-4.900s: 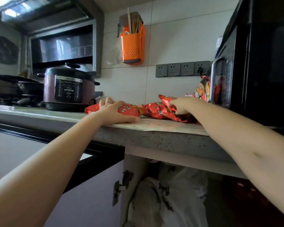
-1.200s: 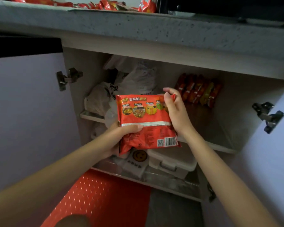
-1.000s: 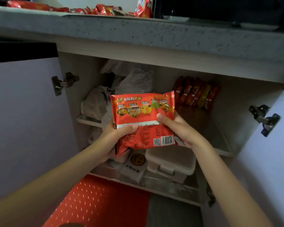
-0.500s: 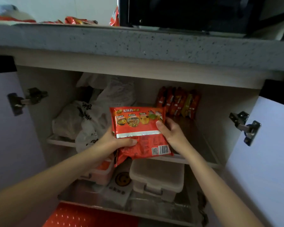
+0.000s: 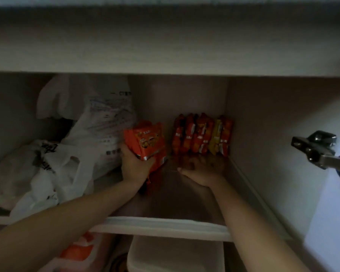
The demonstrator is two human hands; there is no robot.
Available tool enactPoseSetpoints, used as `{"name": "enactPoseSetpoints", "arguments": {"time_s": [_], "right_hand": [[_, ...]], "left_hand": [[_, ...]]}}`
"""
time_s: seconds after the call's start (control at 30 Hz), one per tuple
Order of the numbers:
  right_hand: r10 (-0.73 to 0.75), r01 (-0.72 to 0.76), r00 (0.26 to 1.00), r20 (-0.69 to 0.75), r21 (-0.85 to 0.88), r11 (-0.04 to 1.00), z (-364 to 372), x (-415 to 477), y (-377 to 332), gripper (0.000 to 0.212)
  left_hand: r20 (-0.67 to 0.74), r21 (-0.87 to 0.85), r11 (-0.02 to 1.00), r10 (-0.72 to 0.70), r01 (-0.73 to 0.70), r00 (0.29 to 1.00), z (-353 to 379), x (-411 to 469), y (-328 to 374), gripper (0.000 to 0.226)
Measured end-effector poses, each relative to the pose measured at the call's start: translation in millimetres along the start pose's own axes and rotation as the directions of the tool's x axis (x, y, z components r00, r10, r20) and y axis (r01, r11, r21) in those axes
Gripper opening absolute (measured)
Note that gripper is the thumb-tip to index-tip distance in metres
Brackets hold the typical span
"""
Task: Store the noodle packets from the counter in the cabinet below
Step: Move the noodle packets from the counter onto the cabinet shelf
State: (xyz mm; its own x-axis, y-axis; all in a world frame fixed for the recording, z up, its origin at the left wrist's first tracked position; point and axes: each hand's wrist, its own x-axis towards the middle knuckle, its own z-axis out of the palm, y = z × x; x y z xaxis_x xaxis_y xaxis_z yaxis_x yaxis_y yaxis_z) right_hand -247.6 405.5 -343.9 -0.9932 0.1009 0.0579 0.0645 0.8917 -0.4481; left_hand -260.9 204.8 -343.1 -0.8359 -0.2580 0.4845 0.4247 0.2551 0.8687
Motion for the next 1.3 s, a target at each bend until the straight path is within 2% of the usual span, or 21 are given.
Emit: {"name": "enactPoseSetpoints", "arguments": {"time_s": [0.17, 0.37, 0.6, 0.7, 0.87, 0.93, 1.07, 1.13, 1.2, 1.3], "right_hand": [[-0.037, 0.037, 0.999, -0.018, 0.007, 0.999, 5, 23, 9, 0.075], [-0.069, 0.069, 0.997, -0.026, 0.025, 0.997, 10, 35, 14, 0.078], [-0.073, 0.071, 0.997, -0.037, -0.072, 0.995, 4, 28, 10, 0.07], [-0.062, 0.061, 0.998, -0.015, -0.045, 0.997, 2, 25, 8, 0.068], [-0.043, 0.042, 0.999, -0.012, -0.034, 0.999, 1, 27, 6, 0.065], [-0.037, 0.037, 0.999, -0.008, -0.044, 0.998, 1, 26, 5, 0.064], [-0.034, 0.034, 0.999, -0.015, -0.039, 0.999, 2, 27, 4, 0.062], [-0.035, 0.034, 0.999, -0.021, -0.03, 0.999, 2, 27, 4, 0.061], [-0.043, 0.043, 0.999, -0.025, -0.02, 0.999, 2, 28, 5, 0.061], [-0.051, 0.05, 0.998, -0.03, -0.021, 0.999, 3, 29, 5, 0.06]], "left_hand": [[-0.171, 0.082, 0.994, -0.058, 0.073, 0.984, 64, 46, -18, 0.105], [-0.172, 0.151, 0.981, -0.096, 0.122, 0.981, 110, 84, -34, 0.104], [-0.079, 0.136, 0.988, -0.06, 0.07, 0.995, 122, 107, -46, 0.103], [-0.027, 0.139, 0.99, -0.009, 0.012, 1.0, 124, 114, -51, 0.1], [0.081, 0.093, 0.995, 0.011, -0.018, 0.997, 119, 110, -47, 0.112], [0.125, 0.085, 0.994, 0.059, -0.07, 0.99, 116, 108, -46, 0.116], [0.24, 0.136, 0.98, 0.108, -0.143, 0.965, 121, 113, -51, 0.107], [0.263, 0.111, 0.987, 0.085, -0.118, 0.961, 124, 118, -55, 0.102], [0.277, 0.09, 0.989, 0.09, -0.12, 0.956, 125, 123, -59, 0.107], [0.251, 0.152, 0.976, 0.116, -0.158, 0.961, 129, 129, -63, 0.106]]}}
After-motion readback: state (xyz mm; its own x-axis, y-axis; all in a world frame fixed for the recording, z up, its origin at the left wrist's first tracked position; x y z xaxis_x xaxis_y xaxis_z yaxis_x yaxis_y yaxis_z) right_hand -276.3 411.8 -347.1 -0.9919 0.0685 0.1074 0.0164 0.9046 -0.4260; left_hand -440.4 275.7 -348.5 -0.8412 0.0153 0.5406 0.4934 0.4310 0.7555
